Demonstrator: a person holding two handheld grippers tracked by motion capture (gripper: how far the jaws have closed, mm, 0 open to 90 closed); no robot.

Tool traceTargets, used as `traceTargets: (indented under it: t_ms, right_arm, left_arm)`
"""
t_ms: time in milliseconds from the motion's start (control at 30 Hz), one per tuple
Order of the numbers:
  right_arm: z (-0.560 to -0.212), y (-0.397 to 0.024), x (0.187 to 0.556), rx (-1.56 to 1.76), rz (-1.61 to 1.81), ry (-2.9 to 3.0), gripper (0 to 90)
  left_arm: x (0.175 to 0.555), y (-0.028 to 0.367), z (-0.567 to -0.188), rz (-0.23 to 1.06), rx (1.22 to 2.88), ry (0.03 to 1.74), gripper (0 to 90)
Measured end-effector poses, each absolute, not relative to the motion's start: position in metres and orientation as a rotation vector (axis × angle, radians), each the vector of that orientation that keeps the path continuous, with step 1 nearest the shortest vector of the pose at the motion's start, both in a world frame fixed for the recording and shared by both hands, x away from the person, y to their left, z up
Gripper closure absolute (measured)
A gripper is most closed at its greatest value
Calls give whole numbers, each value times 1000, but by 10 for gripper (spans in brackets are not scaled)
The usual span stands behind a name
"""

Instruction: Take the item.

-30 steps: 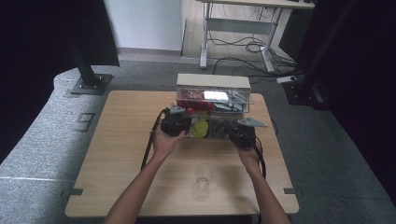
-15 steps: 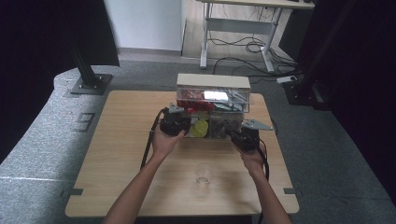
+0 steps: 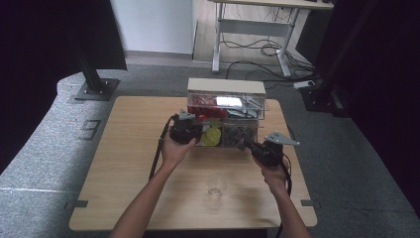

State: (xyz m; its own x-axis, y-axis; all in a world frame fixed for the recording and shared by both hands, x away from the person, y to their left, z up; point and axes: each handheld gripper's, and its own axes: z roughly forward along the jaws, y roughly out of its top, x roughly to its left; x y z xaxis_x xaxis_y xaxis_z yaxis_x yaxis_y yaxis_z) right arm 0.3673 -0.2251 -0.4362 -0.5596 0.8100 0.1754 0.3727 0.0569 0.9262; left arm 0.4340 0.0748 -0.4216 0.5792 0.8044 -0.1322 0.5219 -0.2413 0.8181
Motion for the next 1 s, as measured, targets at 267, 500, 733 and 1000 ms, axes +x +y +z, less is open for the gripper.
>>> traceTargets:
  t_ms: [267, 500, 733, 1000]
  right_arm:
    - [-427, -231, 350, 1142, 1544, 1931, 887]
    - [-424, -232, 344, 1134, 1570, 1941, 887]
    - [-425, -228, 338, 1107, 1588, 1950, 886]
    - [-431, -223, 329, 1090, 1607, 1964, 886]
  left_arm:
    - [435, 74, -421, 394, 1914, 1070, 878]
    - [435, 74, -421, 395, 1919, 1069, 876]
    - [435, 74, -421, 394, 1921, 1069, 875]
    - [435, 71, -420, 393, 1925, 1066, 874]
